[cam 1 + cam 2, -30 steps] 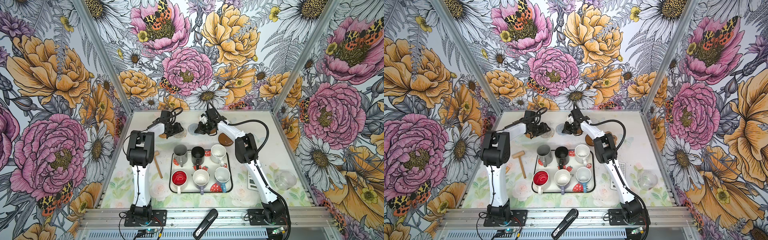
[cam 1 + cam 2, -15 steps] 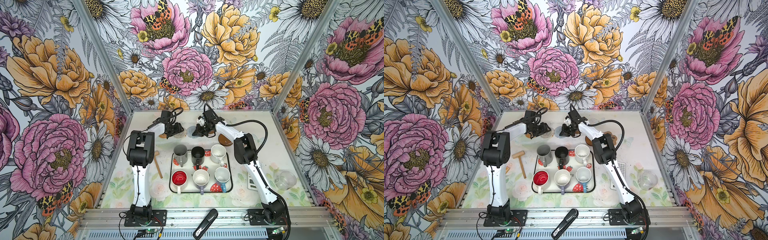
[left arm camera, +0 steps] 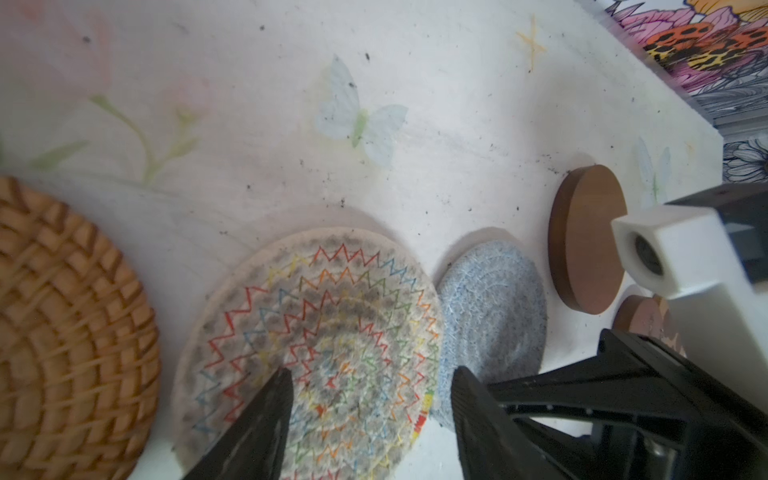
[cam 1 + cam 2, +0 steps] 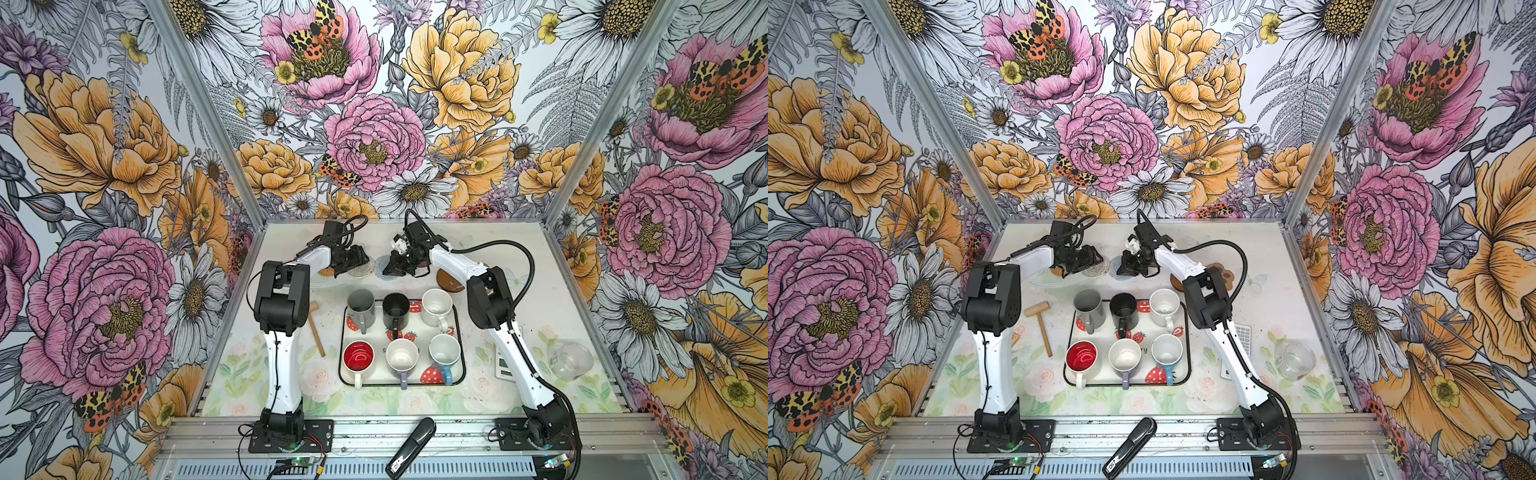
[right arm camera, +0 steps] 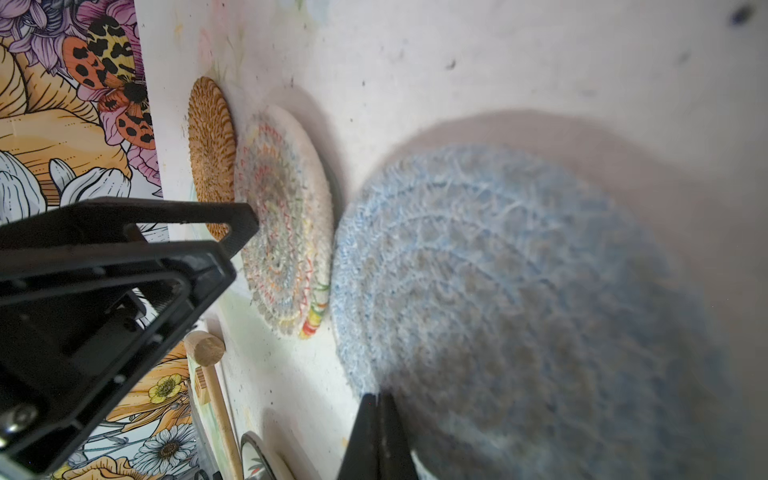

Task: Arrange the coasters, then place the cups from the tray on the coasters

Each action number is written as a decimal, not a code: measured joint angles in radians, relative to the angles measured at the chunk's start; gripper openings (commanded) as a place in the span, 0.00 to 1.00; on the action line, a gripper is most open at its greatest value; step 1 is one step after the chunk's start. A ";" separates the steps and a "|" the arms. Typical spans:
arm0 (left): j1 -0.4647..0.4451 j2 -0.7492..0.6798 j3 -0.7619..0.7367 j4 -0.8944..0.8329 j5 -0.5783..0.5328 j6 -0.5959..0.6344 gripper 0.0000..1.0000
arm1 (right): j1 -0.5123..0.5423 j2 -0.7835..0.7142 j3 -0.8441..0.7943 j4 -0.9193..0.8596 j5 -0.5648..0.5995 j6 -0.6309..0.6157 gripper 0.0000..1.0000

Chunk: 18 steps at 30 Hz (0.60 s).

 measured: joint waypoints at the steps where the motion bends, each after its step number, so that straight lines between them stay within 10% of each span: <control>1: -0.001 -0.001 0.000 0.000 0.000 0.000 0.63 | 0.000 0.000 0.002 -0.003 -0.002 0.000 0.00; 18: -0.011 -0.107 0.000 -0.024 0.000 0.000 0.65 | -0.033 0.000 0.022 -0.053 0.000 -0.004 0.00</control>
